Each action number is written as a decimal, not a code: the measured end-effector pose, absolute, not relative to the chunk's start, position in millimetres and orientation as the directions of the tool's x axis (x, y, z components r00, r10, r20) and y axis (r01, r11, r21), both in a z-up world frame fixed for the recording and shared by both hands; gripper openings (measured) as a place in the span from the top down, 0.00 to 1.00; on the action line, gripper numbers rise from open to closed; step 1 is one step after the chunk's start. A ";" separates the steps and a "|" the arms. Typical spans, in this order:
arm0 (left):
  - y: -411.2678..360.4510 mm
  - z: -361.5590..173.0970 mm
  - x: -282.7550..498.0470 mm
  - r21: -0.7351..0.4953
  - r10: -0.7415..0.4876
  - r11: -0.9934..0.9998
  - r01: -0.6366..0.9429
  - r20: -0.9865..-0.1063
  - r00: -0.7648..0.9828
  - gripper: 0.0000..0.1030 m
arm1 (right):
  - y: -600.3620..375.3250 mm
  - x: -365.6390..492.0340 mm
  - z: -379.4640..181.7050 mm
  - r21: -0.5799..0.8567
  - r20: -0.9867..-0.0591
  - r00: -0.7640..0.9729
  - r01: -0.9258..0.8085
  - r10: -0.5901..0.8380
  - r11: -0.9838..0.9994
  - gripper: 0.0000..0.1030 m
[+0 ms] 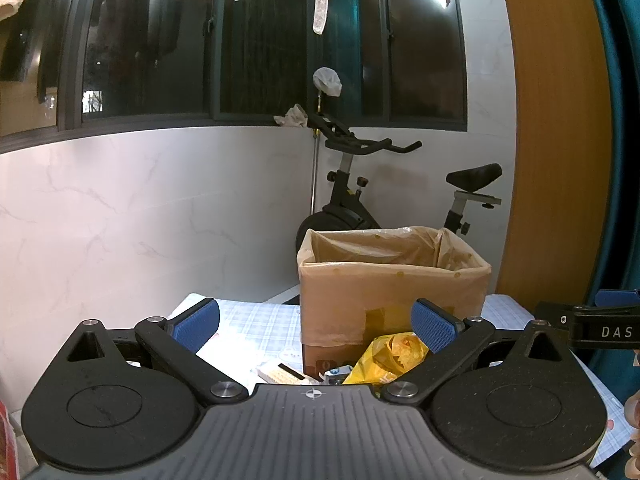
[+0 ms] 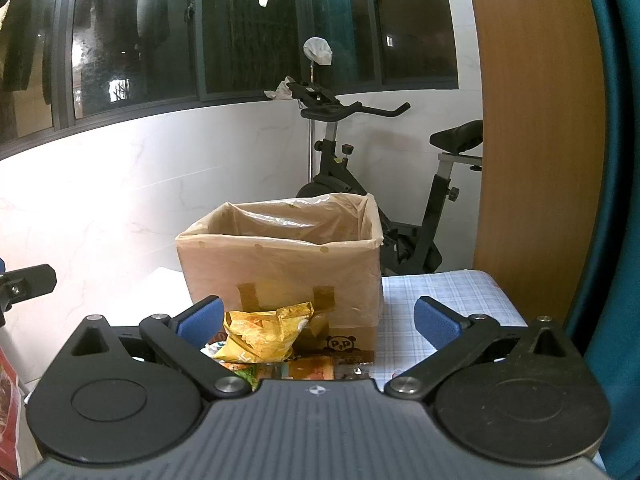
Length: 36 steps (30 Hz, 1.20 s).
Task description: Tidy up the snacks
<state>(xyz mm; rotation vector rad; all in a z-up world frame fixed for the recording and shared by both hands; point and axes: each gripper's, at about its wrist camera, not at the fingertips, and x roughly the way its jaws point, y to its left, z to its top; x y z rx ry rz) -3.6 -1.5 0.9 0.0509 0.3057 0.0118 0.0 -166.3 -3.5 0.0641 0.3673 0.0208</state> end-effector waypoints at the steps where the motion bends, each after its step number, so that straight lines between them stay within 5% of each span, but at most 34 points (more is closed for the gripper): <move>1: -1.6 0.7 -4.0 0.051 0.019 0.999 -0.004 -0.301 0.953 0.00 | -166.3 0.0 -3.5 0.066 -0.358 0.933 -0.009 0.032 0.998 0.00; 36: 4.5 -3.2 4.6 0.046 0.048 0.998 -0.035 -0.320 0.946 0.00 | -172.8 -1.6 -15.0 0.106 -0.334 0.941 -0.024 0.058 0.994 0.00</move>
